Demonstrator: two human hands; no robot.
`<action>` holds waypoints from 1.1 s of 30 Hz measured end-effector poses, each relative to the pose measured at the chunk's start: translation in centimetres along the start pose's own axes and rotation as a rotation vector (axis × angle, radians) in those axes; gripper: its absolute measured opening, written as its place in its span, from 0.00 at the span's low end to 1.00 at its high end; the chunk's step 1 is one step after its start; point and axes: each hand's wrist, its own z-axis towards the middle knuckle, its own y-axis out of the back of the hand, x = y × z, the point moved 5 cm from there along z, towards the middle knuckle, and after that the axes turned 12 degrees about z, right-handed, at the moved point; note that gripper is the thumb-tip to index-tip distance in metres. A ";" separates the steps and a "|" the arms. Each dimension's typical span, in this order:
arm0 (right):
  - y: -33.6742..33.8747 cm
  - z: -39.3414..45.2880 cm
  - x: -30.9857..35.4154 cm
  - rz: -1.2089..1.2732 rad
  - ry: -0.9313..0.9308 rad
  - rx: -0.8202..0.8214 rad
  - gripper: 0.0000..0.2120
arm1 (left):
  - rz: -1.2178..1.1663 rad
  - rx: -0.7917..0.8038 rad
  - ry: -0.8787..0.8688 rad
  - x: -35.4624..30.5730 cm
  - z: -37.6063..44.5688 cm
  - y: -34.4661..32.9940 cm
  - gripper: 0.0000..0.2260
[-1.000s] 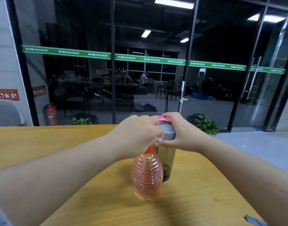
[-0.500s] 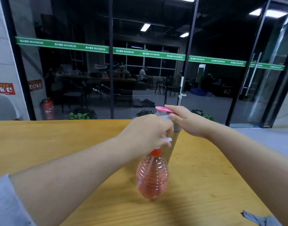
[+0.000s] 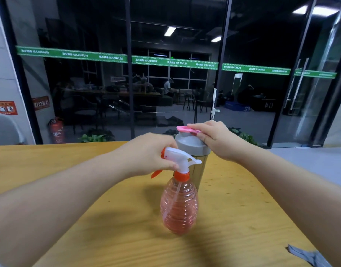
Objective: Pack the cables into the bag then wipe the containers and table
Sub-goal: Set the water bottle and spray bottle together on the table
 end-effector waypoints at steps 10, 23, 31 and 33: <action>0.1 0.7 -0.4 -0.144 0.018 0.007 0.20 | -0.181 -0.015 0.045 -0.4 -0.1 -1.3 0.07; 0.3 2.2 -2.2 -0.129 -0.034 0.039 0.21 | -0.187 -0.092 0.036 -3.2 1.8 -2.4 0.10; -0.3 1.7 -2.8 0.108 -0.090 -0.010 0.22 | -0.117 -0.106 0.052 -4.4 3.3 -3.4 0.10; -0.2 1.8 -2.8 0.121 -0.090 -0.022 0.22 | -0.125 -0.101 0.056 -4.6 3.6 -3.6 0.11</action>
